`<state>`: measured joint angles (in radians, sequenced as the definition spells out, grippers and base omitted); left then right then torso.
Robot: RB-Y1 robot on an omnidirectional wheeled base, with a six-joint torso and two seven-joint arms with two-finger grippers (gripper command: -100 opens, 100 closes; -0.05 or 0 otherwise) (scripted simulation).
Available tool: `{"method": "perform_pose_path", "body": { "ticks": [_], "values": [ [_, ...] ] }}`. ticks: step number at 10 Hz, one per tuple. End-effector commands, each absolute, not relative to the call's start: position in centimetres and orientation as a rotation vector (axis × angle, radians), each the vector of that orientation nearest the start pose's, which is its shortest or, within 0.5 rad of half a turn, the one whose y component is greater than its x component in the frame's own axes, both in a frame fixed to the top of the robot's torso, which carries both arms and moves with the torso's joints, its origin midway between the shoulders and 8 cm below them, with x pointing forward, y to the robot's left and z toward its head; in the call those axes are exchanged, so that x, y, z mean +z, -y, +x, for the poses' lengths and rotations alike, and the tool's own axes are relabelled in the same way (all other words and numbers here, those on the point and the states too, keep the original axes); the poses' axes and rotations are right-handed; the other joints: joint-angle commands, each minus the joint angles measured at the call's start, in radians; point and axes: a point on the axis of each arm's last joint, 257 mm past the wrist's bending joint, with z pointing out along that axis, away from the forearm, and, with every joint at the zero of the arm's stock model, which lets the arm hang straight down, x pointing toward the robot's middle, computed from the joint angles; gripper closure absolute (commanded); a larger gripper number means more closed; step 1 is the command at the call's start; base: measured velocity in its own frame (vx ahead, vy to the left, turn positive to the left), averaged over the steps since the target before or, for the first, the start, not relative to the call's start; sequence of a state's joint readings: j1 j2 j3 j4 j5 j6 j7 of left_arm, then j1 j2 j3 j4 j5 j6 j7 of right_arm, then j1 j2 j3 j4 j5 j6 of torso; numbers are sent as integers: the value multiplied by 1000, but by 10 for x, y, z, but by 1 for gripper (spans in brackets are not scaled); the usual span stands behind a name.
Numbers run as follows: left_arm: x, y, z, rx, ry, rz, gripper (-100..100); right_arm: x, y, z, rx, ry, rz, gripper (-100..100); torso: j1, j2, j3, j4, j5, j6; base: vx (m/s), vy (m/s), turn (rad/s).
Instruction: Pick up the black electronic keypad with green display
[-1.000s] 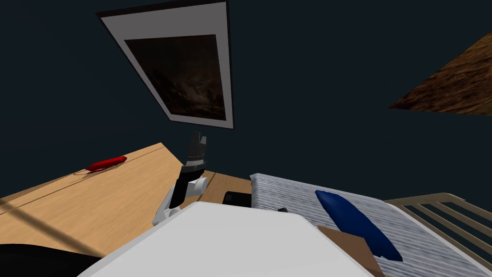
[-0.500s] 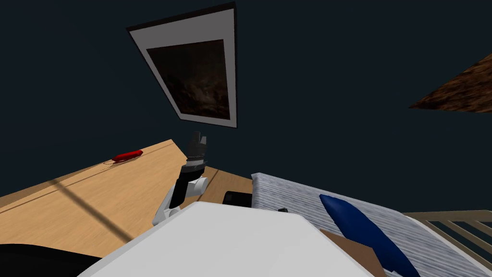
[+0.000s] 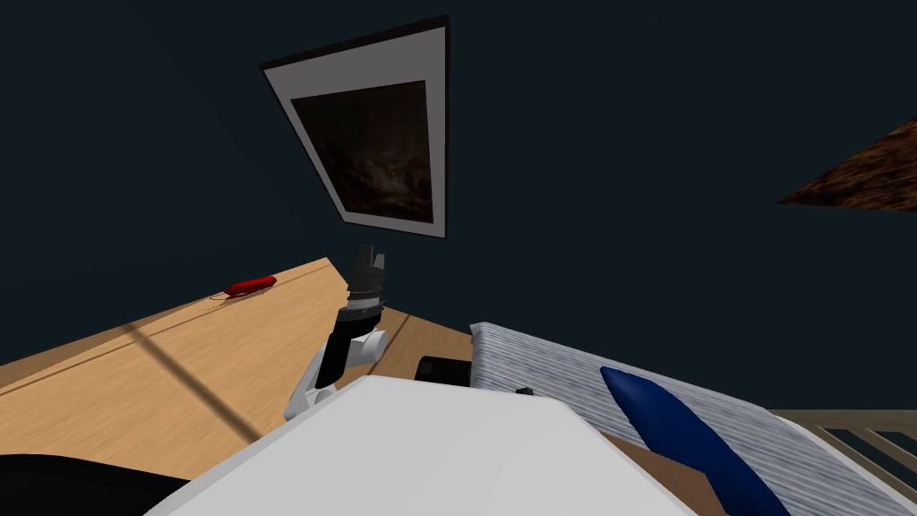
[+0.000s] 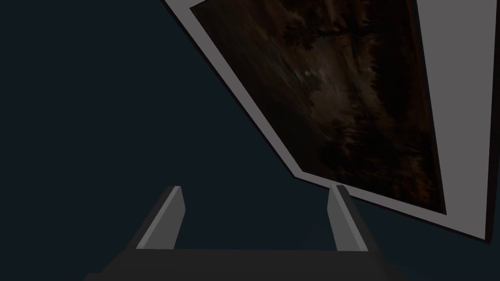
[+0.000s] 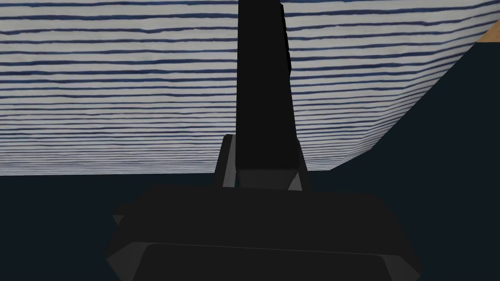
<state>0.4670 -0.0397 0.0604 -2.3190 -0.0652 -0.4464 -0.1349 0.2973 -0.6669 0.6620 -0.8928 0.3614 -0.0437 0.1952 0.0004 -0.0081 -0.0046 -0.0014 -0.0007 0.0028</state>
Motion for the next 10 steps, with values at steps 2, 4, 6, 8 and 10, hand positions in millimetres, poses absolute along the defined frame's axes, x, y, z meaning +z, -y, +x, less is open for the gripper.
{"method": "perform_pose_path", "body": {
  "ticks": [2, 4, 6, 8, 10],
  "values": [
    [42, -293, 344, -1085, -634, -580, 0, -626, 417, 118, 27, -2731, 278, 100, -1, 0, 0, 0, 0, 0, 0, 0, 0],
    [42, -293, 344, -1085, -634, -580, 0, -626, 418, 118, 26, -2732, 278, 0, -1, 0, 0, 0, 0, 0, 0, 0, 0],
    [42, -293, 344, -1085, -634, -580, 0, -616, 421, 109, 37, -2741, 229, 100, -3, 1, 0, -1, 1, 2, 12, -34, -212],
    [42, -293, 344, -1085, -634, -580, 0, -610, 423, 101, 44, -2751, 194, 100, -1, -2, -1, -1, 1, 1, 61, 5, -104],
    [42, -293, 344, -1085, -634, -580, 0, -609, 423, 99, 44, -2752, 192, 100, 1, -4, -3, -1, 2, 1, 57, 14, -74]
  ]
}}
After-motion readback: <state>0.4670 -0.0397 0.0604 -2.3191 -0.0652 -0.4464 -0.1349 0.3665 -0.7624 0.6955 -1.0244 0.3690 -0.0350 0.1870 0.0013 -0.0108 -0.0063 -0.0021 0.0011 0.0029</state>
